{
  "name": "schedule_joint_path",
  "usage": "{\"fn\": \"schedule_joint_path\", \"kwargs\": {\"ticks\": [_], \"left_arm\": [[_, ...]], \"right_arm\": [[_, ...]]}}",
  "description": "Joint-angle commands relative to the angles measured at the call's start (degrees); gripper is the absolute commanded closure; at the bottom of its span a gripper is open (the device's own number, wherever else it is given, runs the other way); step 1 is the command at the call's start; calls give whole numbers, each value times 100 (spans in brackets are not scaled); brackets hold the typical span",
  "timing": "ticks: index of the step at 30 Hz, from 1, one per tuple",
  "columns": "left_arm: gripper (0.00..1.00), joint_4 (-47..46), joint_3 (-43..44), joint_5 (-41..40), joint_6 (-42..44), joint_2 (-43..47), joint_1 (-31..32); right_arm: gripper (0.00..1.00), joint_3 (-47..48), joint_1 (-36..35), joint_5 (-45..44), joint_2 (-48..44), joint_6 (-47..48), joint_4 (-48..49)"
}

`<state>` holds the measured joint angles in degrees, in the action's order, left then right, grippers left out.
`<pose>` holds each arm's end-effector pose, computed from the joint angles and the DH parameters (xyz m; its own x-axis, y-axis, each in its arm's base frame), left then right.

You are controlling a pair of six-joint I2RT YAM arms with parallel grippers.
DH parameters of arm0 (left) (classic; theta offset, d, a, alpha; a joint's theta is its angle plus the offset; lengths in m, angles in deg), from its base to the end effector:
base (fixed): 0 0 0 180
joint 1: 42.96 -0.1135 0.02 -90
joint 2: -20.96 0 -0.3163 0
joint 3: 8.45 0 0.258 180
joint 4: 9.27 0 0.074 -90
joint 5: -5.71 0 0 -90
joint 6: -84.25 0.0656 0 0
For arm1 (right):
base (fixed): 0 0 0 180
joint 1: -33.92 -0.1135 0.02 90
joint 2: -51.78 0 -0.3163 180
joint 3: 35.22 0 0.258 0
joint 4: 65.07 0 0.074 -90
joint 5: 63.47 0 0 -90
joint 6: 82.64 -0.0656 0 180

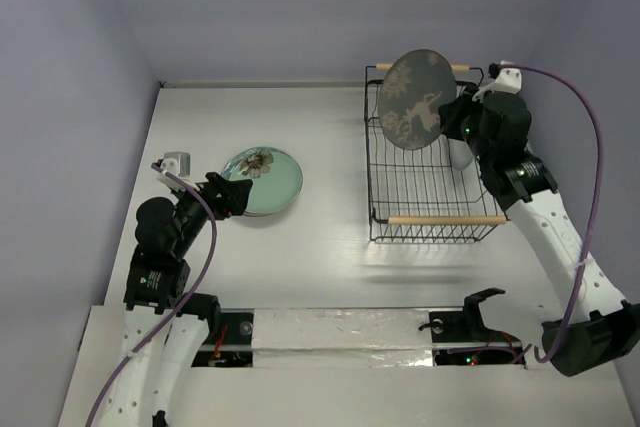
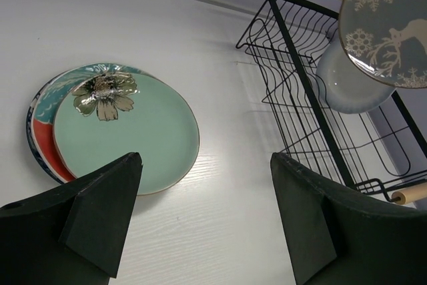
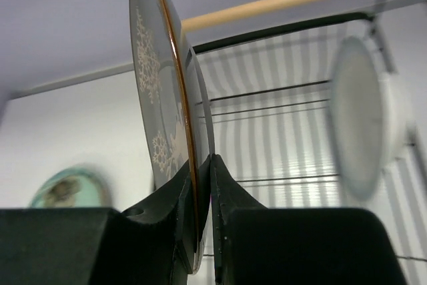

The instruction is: Unload the plates from the dish rack

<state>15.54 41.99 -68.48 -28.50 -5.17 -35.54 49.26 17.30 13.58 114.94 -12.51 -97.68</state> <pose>0.1050 -0.0317 0.3578 -0.1605 -0.3543 -0.9212 0.3604 0.8479 -0.3889 0.2464 0.0582 0.4625 -0.1996 0.2861 -0.9372 -0.0003 0.9564 0.2920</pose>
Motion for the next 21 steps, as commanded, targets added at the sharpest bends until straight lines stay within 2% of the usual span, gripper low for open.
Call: {"fn": "schedule_joint_path", "kwargs": {"ticks": [1,9,15,21], "left_arm": [[25,-239,-17,-96,42,-15,-21],[25,-239,-17,-140,33,-41,-21],[25,-239,-8,-140,33,-77,-74],[25,-239,-8,-114,42,-120,-74]], "right_arm": [[100,-123,-253,1294,-67,-797,1870],[100,-203,-1255,1585,732,-1325,2820],[100,148,-2150,1489,1971,-1668,3295],[100,149,-2477,1646,2928,-2423,3980]]}}
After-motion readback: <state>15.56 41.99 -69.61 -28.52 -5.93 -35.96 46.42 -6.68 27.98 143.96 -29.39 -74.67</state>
